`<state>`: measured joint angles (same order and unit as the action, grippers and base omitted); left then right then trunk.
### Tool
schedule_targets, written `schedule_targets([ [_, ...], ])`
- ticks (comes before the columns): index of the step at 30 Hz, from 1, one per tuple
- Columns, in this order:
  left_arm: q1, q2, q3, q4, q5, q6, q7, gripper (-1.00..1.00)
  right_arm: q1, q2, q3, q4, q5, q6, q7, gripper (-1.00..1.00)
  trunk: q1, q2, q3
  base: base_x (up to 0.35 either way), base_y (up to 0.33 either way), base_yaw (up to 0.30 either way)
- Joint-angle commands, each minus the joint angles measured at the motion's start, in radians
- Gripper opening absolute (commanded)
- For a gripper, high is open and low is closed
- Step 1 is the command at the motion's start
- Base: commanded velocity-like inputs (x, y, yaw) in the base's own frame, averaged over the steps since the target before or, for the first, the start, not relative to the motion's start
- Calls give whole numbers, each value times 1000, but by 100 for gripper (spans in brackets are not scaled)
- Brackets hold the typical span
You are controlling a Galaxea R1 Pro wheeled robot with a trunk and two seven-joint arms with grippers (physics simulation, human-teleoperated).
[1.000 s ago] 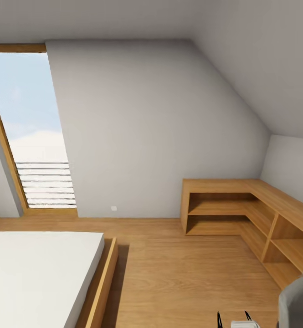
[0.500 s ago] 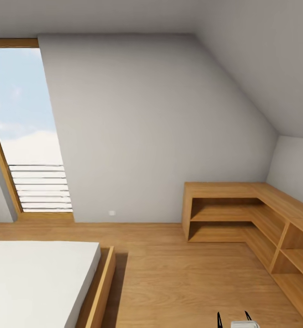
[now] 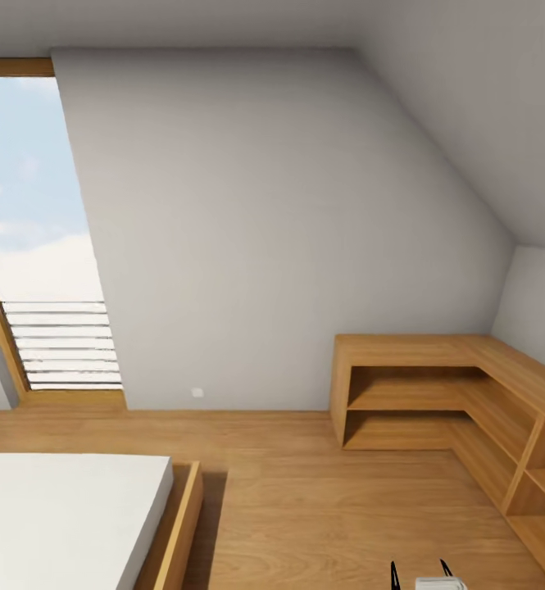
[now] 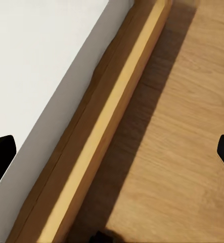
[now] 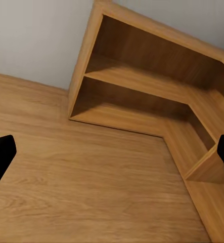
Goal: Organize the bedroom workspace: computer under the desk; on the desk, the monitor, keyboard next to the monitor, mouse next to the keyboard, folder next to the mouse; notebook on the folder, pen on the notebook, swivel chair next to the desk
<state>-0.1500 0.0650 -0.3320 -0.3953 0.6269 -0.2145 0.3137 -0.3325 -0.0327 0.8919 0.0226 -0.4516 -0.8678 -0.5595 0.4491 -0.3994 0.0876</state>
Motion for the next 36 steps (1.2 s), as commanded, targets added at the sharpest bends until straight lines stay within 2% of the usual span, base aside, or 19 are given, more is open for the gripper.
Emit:
schedule_targets([
  [1,0,1,-9,0,8,-4,6,100,0,1,9,2,-4,-2,-4,100,1,-1,0,321,0,0],
  [22,0,1,-9,1,8,-3,5,100,0,1,9,2,-4,-2,-3,100,1,-1,0,322,0,-4],
  [36,0,1,-18,12,8,-3,6,100,0,1,9,2,-4,-2,-3,100,1,-1,0,323,0,-226],
])
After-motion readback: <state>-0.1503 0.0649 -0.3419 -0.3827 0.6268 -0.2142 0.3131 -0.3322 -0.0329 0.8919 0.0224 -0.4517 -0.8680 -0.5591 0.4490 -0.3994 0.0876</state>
